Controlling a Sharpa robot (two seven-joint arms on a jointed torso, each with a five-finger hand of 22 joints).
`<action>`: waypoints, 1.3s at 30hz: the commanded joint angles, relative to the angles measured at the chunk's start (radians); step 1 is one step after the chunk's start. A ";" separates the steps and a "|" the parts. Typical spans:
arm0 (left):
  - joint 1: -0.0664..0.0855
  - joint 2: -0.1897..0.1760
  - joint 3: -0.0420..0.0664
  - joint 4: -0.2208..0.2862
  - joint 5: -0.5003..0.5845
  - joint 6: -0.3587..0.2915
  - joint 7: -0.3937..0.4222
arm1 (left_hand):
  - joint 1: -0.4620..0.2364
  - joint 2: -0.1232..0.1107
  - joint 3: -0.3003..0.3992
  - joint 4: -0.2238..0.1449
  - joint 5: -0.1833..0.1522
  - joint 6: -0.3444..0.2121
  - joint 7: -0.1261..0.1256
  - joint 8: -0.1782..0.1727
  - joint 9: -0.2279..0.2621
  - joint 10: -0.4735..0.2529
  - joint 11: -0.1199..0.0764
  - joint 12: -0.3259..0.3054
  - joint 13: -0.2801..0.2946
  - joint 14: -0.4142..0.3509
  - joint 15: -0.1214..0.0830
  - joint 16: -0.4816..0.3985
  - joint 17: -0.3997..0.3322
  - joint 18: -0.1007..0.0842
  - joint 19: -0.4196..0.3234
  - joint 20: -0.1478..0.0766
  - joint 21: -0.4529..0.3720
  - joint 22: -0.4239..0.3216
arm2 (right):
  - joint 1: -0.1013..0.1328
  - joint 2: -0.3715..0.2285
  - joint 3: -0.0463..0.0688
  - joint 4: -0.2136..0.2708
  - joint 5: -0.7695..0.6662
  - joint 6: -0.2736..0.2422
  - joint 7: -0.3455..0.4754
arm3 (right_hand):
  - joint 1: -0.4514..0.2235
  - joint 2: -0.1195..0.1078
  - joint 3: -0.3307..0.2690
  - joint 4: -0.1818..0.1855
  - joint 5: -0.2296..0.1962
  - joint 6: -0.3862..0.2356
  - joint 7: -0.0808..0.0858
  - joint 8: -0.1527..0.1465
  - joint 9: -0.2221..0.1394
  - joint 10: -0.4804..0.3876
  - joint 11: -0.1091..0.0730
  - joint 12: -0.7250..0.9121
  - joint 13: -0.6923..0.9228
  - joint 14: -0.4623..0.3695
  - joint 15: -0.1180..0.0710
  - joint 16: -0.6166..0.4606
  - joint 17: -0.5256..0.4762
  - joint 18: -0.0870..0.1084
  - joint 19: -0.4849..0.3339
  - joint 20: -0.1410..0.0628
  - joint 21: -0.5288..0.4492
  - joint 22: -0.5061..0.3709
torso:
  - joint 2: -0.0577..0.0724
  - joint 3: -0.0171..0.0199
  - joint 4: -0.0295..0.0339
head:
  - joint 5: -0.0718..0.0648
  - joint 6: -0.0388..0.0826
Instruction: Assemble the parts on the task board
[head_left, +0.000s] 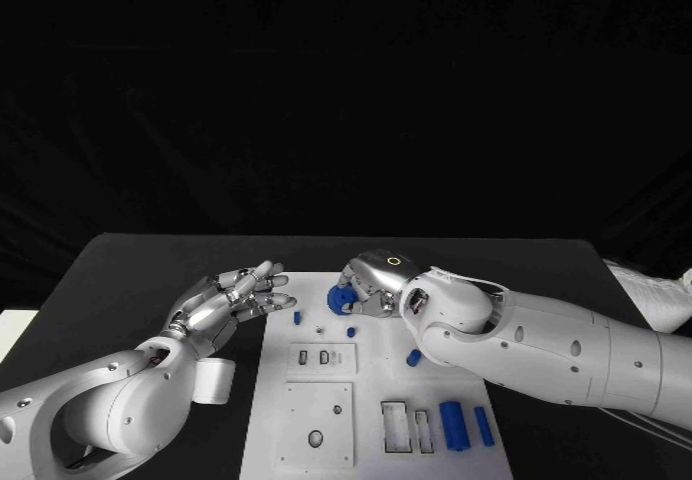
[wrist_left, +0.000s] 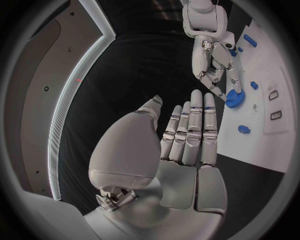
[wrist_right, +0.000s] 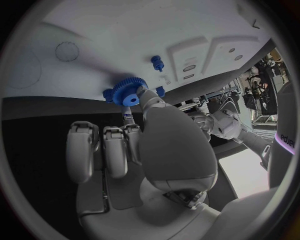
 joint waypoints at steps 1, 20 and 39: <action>0.001 0.001 0.001 0.002 0.001 0.018 0.004 | 0.000 0.011 0.000 -0.004 -0.005 -0.002 0.002 -0.006 0.000 -0.005 -0.004 -0.005 0.000 -0.002 0.008 -0.006 0.001 0.005 -0.001 0.006 -0.007 -0.001 | -0.004 0.006 -0.001 -0.007 -0.023 0.026 -0.001 | -0.004 0.008 0.006 -0.001 0.004 0.027 -0.022 0.006 0.004 0.041 -0.009 0.005 0.155 0.084 -0.009 0.005 0.160 -0.019 0.005 -0.006 0.006 0.001 | 0.001 0.0005 -0.0019 | 0.001 0.000; 0.001 0.001 0.001 0.002 0.001 0.018 -0.001 | 0.000 0.012 0.000 -0.005 -0.006 -0.002 0.002 -0.006 0.000 -0.005 -0.004 -0.006 0.000 -0.002 0.008 -0.007 0.002 0.005 -0.001 0.006 -0.007 -0.002 | -0.005 0.030 -0.004 -0.044 -0.031 0.044 -0.005 | -0.137 -0.055 -0.050 0.054 -0.152 -0.064 0.007 -0.064 -0.012 0.013 0.020 -0.049 0.119 0.086 0.014 0.009 0.170 -0.019 0.003 0.013 0.003 -0.001 | 0.000 0.0004 -0.0006 | 0.000 -0.001; 0.001 0.001 0.001 0.001 0.001 0.012 -0.013 | 0.007 0.016 0.004 -0.012 -0.005 -0.003 0.003 -0.008 -0.001 -0.008 -0.004 -0.009 -0.001 -0.002 0.008 -0.009 0.005 0.005 0.000 0.006 -0.009 -0.003 | -0.005 0.030 -0.007 -0.053 -0.007 0.101 -0.026 | -0.332 0.048 -0.251 0.091 -0.002 -0.065 0.014 -0.087 -0.005 0.007 0.028 -0.058 0.118 0.089 0.023 0.017 0.190 -0.020 0.006 0.025 0.009 0.011 | 0.000 0.0007 -0.0009 | -0.002 -0.001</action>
